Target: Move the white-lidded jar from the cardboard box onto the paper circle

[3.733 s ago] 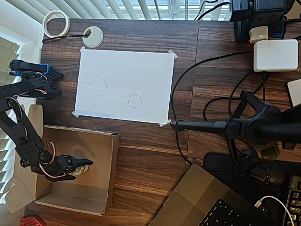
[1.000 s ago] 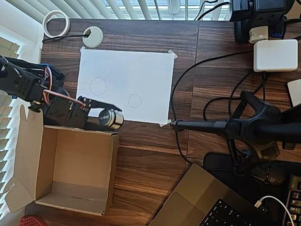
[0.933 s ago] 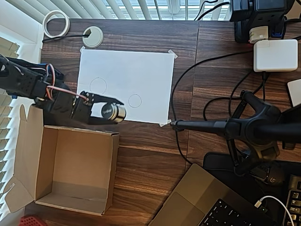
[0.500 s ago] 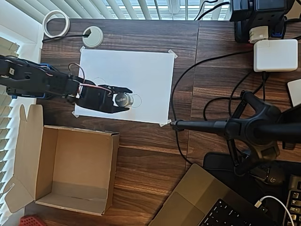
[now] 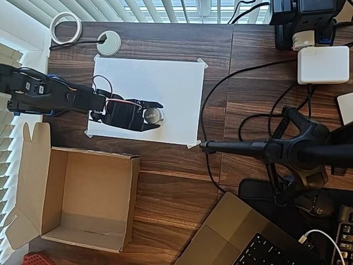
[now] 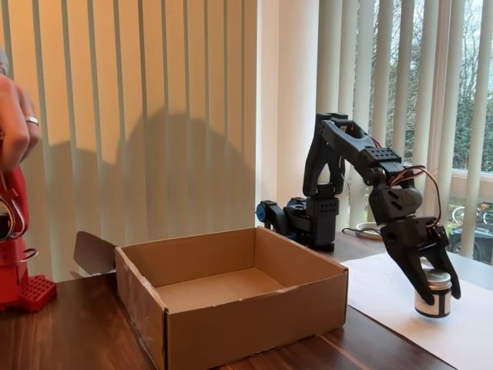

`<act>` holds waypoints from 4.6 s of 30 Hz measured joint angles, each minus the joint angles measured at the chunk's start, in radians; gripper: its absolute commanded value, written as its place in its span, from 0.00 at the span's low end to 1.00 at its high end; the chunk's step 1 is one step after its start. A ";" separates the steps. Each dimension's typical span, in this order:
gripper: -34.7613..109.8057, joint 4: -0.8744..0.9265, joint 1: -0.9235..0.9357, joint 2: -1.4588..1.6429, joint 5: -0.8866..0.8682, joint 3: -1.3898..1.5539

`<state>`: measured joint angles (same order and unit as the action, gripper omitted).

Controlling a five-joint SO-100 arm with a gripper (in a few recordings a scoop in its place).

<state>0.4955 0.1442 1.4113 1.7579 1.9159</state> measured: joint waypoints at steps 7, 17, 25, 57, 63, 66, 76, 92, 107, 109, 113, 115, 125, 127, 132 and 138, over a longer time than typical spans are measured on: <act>0.32 -0.003 0.000 -0.020 0.014 -0.002; 0.32 -0.003 0.000 -0.037 0.018 -0.023; 0.32 -0.003 0.002 -0.051 0.037 -0.046; 0.32 -0.003 0.005 -0.051 0.071 -0.028; 0.34 -0.003 0.005 -0.051 0.071 -0.028; 0.41 -0.003 0.005 -0.051 0.071 -0.028; 0.50 -0.003 0.023 -0.051 0.123 -0.028; 0.54 -0.158 -0.003 0.150 -0.077 -0.006; 0.54 -0.103 -0.118 0.979 -1.042 0.565; 0.53 -0.023 -0.132 1.111 -1.144 0.653; 0.45 0.183 -0.144 1.379 -1.341 0.804; 0.41 0.288 -0.164 1.508 -1.407 0.870; 0.30 0.666 -0.186 1.844 -1.578 1.042; 0.29 0.699 -0.192 1.878 -1.592 1.075; 0.25 0.724 -0.193 1.934 -1.598 1.140; 0.24 0.739 -0.193 1.940 -1.598 1.140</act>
<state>1.2349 -0.0491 3.3517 0.1595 3.0557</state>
